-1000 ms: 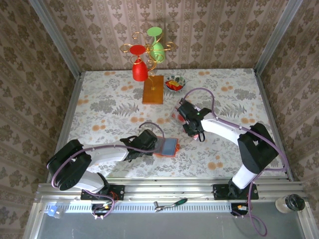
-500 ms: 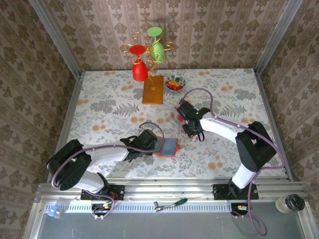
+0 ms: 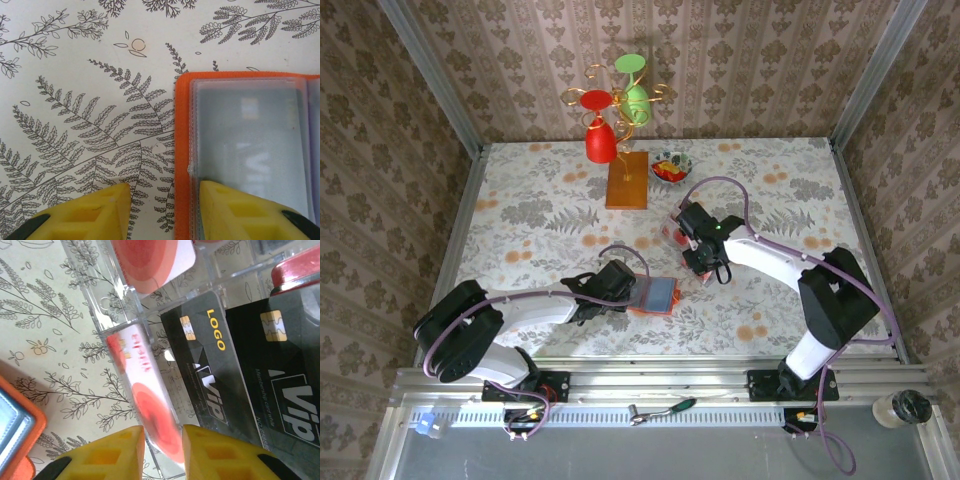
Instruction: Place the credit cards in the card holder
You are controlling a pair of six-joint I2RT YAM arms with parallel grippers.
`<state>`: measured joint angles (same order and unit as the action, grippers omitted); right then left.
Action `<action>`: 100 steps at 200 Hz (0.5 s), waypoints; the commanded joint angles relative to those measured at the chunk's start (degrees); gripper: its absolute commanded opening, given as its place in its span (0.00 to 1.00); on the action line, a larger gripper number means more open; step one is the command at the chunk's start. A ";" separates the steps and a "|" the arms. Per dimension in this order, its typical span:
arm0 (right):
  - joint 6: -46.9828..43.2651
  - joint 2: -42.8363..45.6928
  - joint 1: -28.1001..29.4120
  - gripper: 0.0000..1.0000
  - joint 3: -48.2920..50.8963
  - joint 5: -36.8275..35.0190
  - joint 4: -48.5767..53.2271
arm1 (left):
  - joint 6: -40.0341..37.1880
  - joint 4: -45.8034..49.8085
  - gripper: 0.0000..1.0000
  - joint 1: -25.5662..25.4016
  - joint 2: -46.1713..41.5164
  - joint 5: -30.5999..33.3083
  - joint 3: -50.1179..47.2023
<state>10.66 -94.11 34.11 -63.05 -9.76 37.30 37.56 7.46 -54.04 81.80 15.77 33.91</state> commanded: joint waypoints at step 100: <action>-0.99 -2.73 0.08 0.28 -2.27 -2.99 0.87 | 0.40 1.06 0.42 -0.46 -0.15 1.04 1.15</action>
<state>10.39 -95.61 34.11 -64.18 -11.00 37.50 37.54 7.46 -54.04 81.80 15.90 33.91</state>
